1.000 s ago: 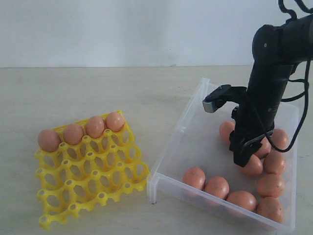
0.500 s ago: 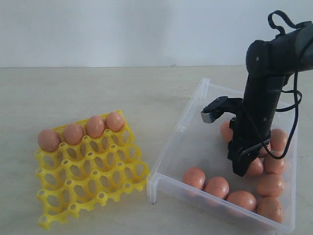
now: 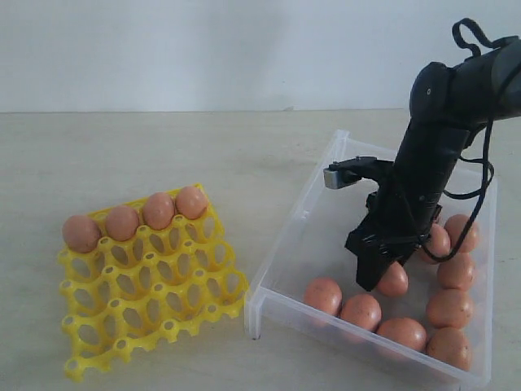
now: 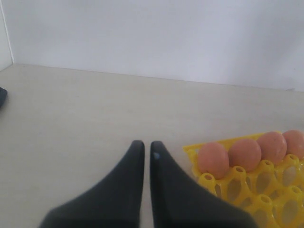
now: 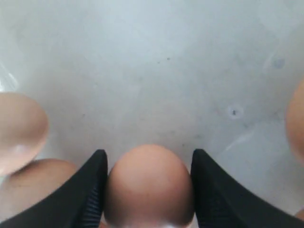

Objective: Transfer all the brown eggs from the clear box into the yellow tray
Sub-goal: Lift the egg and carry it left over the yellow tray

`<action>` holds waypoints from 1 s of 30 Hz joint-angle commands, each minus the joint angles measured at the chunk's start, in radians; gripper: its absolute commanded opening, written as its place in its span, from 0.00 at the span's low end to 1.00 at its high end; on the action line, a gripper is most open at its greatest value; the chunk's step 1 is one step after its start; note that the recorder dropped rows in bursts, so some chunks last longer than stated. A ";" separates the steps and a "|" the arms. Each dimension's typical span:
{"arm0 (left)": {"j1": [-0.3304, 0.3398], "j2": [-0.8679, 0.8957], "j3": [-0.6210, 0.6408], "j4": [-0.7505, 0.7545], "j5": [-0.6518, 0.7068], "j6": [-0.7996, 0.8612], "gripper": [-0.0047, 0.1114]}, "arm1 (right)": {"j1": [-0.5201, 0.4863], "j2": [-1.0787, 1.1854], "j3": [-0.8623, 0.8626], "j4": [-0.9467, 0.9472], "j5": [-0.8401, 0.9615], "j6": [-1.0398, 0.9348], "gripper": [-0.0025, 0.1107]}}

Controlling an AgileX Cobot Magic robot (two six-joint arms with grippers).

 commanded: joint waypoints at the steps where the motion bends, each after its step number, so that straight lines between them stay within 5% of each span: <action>1: 0.003 -0.003 0.003 0.002 -0.007 0.000 0.08 | -0.007 -0.056 0.004 0.008 -0.032 0.108 0.02; 5: 0.003 -0.003 0.003 0.002 -0.007 0.000 0.08 | -0.005 -0.150 0.021 0.057 -0.123 0.239 0.02; 9: 0.003 -0.003 0.003 0.002 -0.007 0.000 0.08 | 0.056 -0.303 0.134 0.193 -0.427 0.249 0.02; 17: 0.003 -0.003 0.003 0.002 -0.007 0.000 0.08 | 0.451 -0.544 0.381 0.211 -1.096 0.242 0.02; 30: 0.003 -0.003 0.003 0.002 -0.007 0.000 0.08 | 0.794 -0.506 0.393 0.195 -1.207 0.257 0.02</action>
